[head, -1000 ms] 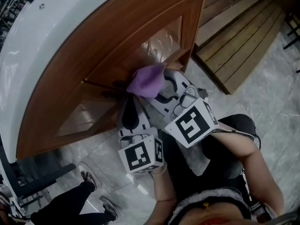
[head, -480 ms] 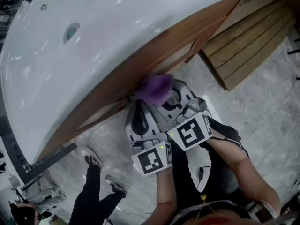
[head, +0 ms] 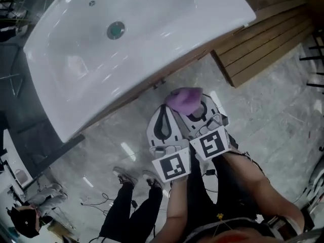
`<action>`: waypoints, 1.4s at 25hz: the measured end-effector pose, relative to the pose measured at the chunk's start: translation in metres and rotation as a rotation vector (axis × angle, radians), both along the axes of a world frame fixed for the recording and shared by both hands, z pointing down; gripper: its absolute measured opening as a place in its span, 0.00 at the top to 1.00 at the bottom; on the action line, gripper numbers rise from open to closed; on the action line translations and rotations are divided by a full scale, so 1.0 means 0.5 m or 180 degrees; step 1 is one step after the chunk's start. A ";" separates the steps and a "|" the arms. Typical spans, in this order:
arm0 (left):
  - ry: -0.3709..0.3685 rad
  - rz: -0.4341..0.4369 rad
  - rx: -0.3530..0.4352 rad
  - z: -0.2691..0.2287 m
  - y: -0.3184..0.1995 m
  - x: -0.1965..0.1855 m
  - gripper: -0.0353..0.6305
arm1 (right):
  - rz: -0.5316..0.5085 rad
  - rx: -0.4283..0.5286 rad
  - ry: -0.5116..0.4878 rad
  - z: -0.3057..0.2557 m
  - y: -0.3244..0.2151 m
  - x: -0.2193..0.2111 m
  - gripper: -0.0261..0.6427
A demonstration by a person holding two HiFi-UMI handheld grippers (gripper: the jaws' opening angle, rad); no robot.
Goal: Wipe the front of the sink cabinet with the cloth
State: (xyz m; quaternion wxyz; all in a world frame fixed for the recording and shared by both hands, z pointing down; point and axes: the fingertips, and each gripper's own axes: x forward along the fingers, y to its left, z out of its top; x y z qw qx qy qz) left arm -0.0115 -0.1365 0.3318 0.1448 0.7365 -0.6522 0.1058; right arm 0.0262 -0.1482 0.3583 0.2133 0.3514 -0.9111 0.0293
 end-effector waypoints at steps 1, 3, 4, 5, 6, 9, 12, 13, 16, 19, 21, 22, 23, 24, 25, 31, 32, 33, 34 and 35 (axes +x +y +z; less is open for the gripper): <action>0.0014 -0.0015 -0.0026 -0.022 0.010 -0.001 0.95 | 0.0001 0.0002 0.0023 -0.026 0.005 0.001 0.69; 0.0039 -0.0047 -0.0078 -0.062 0.026 -0.005 0.95 | 0.0016 0.0004 0.0070 -0.074 0.012 0.003 0.69; 0.0039 -0.0051 -0.0097 -0.082 0.031 -0.007 0.95 | 0.0039 0.0001 0.0074 -0.097 0.014 0.003 0.69; 0.0035 -0.0049 -0.0108 -0.102 0.035 -0.010 0.95 | 0.0063 -0.0013 0.0069 -0.119 0.016 0.002 0.69; 0.0029 -0.0048 -0.0113 -0.122 0.037 -0.013 0.95 | 0.0073 -0.0037 0.0064 -0.139 0.017 0.000 0.69; 0.0035 -0.0049 -0.0121 -0.181 0.040 -0.023 0.95 | 0.0028 -0.0066 0.0059 -0.201 0.026 -0.014 0.69; 0.0093 -0.0080 -0.0056 -0.245 0.042 -0.029 0.95 | -0.0028 -0.0014 0.0070 -0.270 0.038 -0.024 0.69; 0.0090 -0.0084 -0.0034 -0.268 0.044 -0.030 0.95 | -0.0029 -0.0001 0.0053 -0.293 0.042 -0.025 0.69; 0.0028 -0.0040 0.0004 -0.338 0.051 -0.033 0.95 | -0.0003 0.0025 -0.0024 -0.366 0.046 -0.029 0.69; 0.0050 -0.0033 0.0060 -0.411 0.058 -0.035 0.95 | -0.0011 0.0056 -0.0061 -0.434 0.051 -0.034 0.69; 0.0076 -0.0033 0.0107 -0.456 0.064 -0.037 0.95 | 0.0010 0.0057 -0.0087 -0.476 0.056 -0.039 0.69; 0.0082 -0.0025 0.0128 -0.477 0.070 -0.037 0.95 | 0.0020 0.0054 -0.0100 -0.497 0.062 -0.042 0.69; 0.0081 -0.0013 0.0148 -0.500 0.078 -0.037 0.95 | 0.0022 0.0055 -0.0111 -0.517 0.069 -0.043 0.69; 0.0083 0.0000 0.0165 -0.521 0.087 -0.037 0.95 | 0.0018 0.0057 -0.0118 -0.537 0.077 -0.044 0.69; 0.0095 0.0012 0.0183 -0.542 0.095 -0.036 0.95 | 0.0013 0.0062 -0.0120 -0.554 0.085 -0.044 0.69; 0.0047 0.0133 0.0286 -0.637 0.143 -0.028 0.95 | 0.0052 0.0047 -0.0216 -0.631 0.140 -0.042 0.69; 0.0038 0.0154 0.0296 -0.650 0.153 -0.029 0.95 | 0.0060 0.0042 -0.0229 -0.641 0.152 -0.042 0.69; 0.0030 0.0174 0.0313 -0.662 0.162 -0.031 0.95 | 0.0064 0.0054 -0.0234 -0.652 0.161 -0.043 0.69; 0.0021 0.0196 0.0338 -0.676 0.168 -0.033 0.95 | 0.0066 0.0081 -0.0234 -0.663 0.169 -0.046 0.69; 0.0007 0.0217 0.0367 -0.690 0.175 -0.036 0.95 | 0.0066 0.0111 -0.0235 -0.675 0.175 -0.048 0.69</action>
